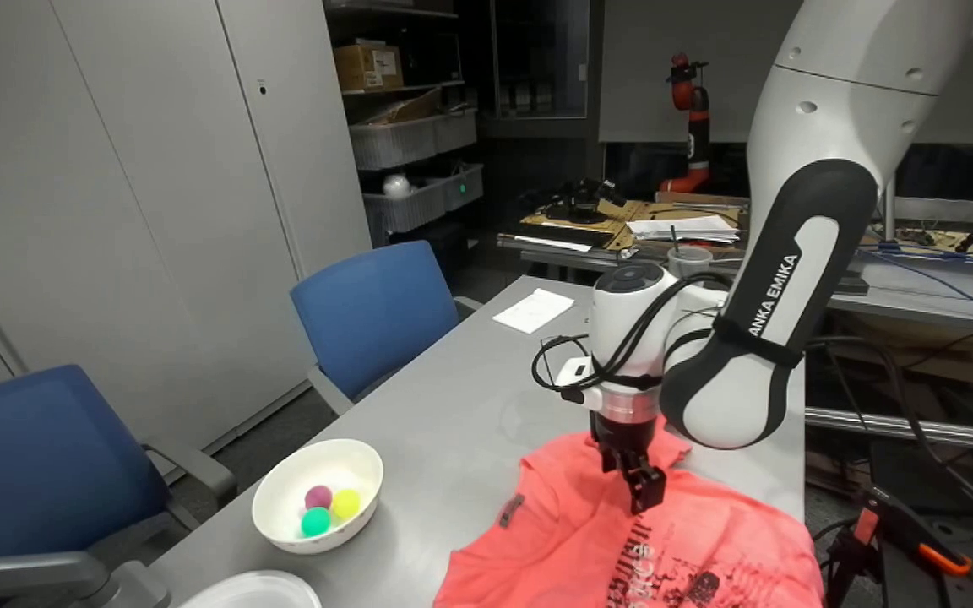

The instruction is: Unfold the sweatshirt on the table

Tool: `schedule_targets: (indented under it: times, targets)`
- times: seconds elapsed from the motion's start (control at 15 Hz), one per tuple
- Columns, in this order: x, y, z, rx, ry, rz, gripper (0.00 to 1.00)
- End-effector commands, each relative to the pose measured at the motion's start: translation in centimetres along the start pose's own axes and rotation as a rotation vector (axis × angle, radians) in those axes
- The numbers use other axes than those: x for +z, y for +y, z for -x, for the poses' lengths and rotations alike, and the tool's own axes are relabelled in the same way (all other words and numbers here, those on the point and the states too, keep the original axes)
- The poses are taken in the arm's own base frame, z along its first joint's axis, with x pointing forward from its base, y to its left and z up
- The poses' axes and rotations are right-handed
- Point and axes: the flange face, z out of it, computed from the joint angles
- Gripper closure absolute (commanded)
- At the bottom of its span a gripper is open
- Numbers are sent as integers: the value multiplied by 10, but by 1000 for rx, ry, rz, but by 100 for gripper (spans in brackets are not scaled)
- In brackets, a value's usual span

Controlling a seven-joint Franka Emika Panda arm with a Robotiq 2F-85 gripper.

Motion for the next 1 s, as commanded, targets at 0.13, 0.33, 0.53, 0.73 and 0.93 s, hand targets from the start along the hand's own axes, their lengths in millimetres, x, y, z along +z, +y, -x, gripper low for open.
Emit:
schedule_targets:
  times: [0.13, 0.33, 0.53, 0.73, 0.93]
  targets:
    - [1, 4, 9, -34, 14, 13, 64]
    - [-6, 4, 9, -54, 10, 17, 86]
    - [-16, 6, 7, -76, 6, 30, 100]
    - [-38, 8, -4, -86, 19, 55, 99]
    - [-70, 4, -30, -106, 81, 86, 99]
